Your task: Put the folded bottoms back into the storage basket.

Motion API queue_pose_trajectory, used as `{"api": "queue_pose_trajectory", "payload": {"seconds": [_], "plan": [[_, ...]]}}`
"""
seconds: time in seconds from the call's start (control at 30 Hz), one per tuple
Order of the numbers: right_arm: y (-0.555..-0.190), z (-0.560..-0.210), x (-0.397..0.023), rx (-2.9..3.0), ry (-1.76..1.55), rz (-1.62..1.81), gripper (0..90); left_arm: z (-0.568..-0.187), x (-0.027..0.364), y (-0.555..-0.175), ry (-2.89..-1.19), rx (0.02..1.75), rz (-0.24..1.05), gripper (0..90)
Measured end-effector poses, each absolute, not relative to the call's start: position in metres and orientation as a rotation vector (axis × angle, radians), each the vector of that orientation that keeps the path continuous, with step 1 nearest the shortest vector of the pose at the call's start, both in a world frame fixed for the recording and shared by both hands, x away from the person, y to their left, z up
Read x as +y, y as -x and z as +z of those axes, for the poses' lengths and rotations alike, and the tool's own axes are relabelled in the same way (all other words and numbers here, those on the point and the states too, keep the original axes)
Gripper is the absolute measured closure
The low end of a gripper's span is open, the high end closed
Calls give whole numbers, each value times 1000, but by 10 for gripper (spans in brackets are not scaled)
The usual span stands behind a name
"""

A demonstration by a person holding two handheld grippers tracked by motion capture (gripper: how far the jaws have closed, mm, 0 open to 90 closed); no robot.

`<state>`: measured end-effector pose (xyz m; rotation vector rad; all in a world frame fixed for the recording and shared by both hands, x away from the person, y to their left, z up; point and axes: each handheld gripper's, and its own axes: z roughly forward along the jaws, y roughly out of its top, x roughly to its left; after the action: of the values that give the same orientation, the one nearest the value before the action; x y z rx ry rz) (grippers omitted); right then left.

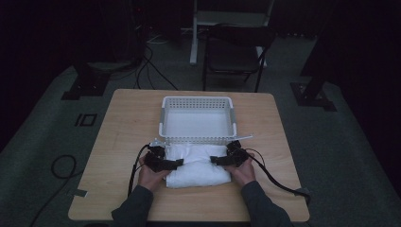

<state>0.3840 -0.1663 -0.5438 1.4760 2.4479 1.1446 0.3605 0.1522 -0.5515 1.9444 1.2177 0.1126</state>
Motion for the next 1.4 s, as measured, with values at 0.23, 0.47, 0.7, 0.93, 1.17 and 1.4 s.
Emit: {"api": "queue_pose_trajectory", "payload": {"seconds": [0.23, 0.47, 0.7, 0.93, 1.17, 1.4], "plan": [[-387, -547, -173, 2509, -1482, 1313, 338, -551, 153, -359, -1917, 1193, 35, 172], [-389, -546, -175, 2551, -1475, 1369, 538, -546, 149, -354, -1926, 1132, 11, 459], [-379, -536, -170, 2517, -1376, 1320, 642, -540, 145, -347, -1946, 1109, 72, 552], [-368, -525, -166, 2477, -1267, 1270, 668, -530, 141, -339, -1964, 1089, 142, 566], [-358, -516, -163, 2444, -1211, 1248, 681, -521, 140, -330, -1954, 1080, 178, 574], [-350, -508, -166, 2421, -1196, 1263, 689, -512, 140, -323, -1946, 1063, 198, 581]]}}
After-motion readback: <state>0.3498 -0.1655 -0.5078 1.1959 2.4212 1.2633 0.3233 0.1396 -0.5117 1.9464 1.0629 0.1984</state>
